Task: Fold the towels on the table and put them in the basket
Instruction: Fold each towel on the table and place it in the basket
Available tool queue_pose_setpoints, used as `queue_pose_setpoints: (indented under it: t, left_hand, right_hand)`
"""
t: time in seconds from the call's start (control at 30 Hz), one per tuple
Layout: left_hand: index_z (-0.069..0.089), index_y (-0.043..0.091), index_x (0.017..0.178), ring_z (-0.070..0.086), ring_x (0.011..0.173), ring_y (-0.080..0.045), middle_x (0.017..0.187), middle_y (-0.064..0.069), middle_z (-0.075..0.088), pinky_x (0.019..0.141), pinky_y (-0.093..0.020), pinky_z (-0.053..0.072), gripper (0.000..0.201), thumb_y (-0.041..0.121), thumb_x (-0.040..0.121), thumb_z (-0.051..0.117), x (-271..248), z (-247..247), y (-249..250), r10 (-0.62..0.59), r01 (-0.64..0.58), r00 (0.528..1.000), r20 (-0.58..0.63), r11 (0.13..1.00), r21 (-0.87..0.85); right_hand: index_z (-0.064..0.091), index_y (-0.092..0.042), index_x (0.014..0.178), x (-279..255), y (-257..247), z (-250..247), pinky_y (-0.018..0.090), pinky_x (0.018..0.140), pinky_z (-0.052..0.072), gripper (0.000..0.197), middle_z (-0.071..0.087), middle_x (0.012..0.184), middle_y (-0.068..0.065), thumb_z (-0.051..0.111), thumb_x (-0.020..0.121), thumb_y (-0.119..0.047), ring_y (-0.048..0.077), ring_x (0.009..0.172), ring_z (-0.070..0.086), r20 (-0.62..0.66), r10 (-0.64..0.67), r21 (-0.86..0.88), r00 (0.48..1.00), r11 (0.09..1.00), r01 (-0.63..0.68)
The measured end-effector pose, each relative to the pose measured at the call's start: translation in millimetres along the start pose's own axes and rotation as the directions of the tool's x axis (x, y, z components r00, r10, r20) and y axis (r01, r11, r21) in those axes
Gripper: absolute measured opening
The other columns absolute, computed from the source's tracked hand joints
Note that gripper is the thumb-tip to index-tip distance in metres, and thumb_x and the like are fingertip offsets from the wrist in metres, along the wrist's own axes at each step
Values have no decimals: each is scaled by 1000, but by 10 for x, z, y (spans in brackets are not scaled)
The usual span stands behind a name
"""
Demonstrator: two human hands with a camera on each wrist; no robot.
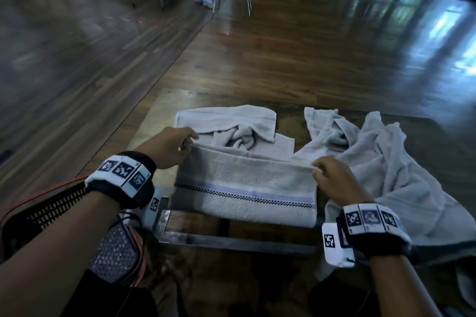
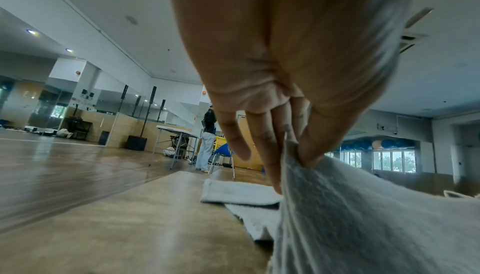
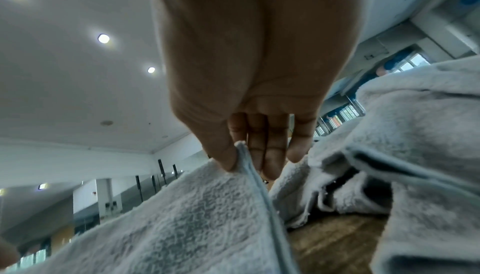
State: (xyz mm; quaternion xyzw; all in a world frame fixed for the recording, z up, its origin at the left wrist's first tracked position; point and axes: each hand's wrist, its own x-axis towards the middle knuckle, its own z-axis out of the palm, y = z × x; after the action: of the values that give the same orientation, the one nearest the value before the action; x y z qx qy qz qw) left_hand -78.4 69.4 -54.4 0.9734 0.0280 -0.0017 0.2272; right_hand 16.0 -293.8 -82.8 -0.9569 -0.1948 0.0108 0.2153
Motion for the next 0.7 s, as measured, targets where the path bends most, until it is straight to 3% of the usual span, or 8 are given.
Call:
queue_pose_setpoints:
  t: [0.13,0.23,0.33,0.4,0.43,0.57,0.63,0.7]
  left_hand:
    - [57,10,122,62,96,-19,107,-7,66,86,-29,50,34,12,88,60,-190,-51,-6,32,-32,998,51,999,6]
    - [69,13,100,62,81,-17,87,1,68,80,-38,53,19,13,82,66,-325,-141,-42,54,-50,997,60,997,-66]
    - [70,11,86,64,78,-21,82,-1,69,75,-41,54,7,10,80,68,-358,-218,34,90,-113,985,-144,981,-158]
    - [69,5,87,64,76,-25,83,-7,68,73,-42,54,8,1,80,67,-315,-233,173,194,-248,879,-435,966,-71]
    - [69,3,89,64,76,-26,86,-9,68,72,-44,54,9,0,80,66,-287,-244,254,247,-287,795,-554,958,15]
    - [70,7,97,65,85,-23,96,-6,70,78,-41,50,13,10,87,62,-218,-344,384,354,-289,410,-841,925,248]
    - [69,10,95,63,88,-20,95,-3,70,76,-40,47,11,15,89,61,-243,-315,329,403,-300,362,-841,904,305]
    - [69,12,91,65,84,-21,92,-2,71,73,-39,47,11,16,89,59,-283,-198,213,484,-324,468,-739,872,366]
  right_hand:
    - [54,-28,81,-206,92,-120,16,61,38,14,58,81,-8,61,88,-18,3,74,55,-10,2,182,1000,983,0]
    - [58,-27,76,-352,146,-280,11,59,43,19,61,72,-6,63,86,-12,3,65,59,24,-20,337,1000,942,10]
    - [60,-27,80,-409,125,-393,14,64,45,14,64,78,-6,64,87,-15,9,74,62,-26,-14,346,1000,938,22]
    - [61,-19,86,-378,24,-423,30,77,46,5,65,86,0,62,88,-14,21,84,62,-291,-24,206,957,975,87]
    - [62,-13,90,-352,-39,-445,38,84,44,3,65,89,6,60,89,-13,25,87,61,-463,-92,82,882,986,146]
    - [62,-9,97,-313,-150,-561,39,87,33,13,66,97,10,53,92,-17,25,96,55,-842,-262,-204,472,964,172]
    - [62,-9,98,-313,-95,-539,40,87,34,13,65,98,10,55,91,-19,27,97,55,-831,-293,-240,473,956,171]
    - [62,-9,97,-310,-7,-463,43,87,36,13,65,96,10,60,86,-17,28,94,57,-695,-330,-265,638,943,199]
